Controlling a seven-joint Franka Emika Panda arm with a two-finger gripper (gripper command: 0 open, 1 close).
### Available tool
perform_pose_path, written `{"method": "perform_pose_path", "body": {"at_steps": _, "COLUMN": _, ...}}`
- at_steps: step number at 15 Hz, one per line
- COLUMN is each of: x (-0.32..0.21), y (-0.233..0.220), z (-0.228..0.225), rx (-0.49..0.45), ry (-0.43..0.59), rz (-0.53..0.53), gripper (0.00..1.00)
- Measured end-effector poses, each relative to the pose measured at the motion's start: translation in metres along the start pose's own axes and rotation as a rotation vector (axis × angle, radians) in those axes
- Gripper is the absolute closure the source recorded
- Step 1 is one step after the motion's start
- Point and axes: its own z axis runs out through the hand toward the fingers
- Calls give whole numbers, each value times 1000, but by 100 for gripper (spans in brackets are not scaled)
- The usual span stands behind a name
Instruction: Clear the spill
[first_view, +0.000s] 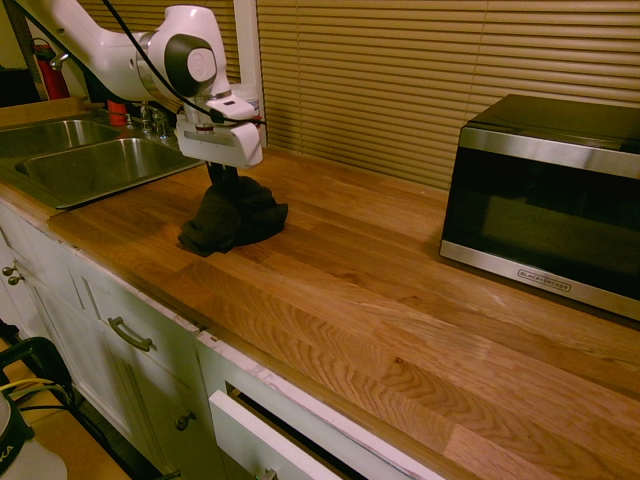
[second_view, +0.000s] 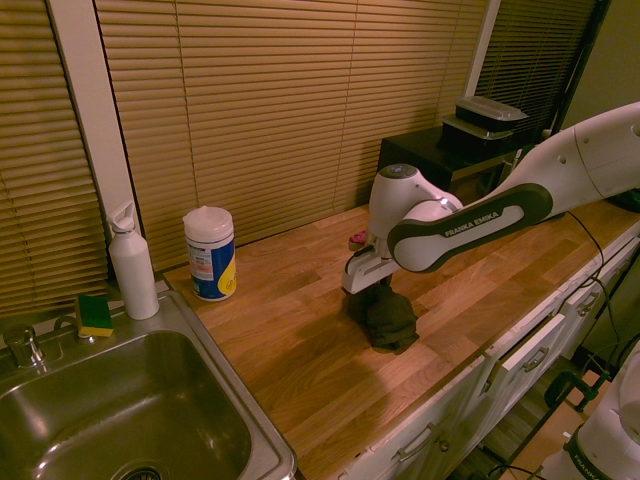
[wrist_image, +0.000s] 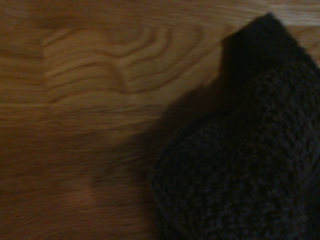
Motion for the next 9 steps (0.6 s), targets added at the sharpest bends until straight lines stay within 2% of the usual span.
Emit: {"method": "perform_pose_path", "body": {"at_steps": 9, "x": -66, "y": -72, "z": 5, "rx": 9, "ry": -8, "rz": -86, "gripper": 100}}
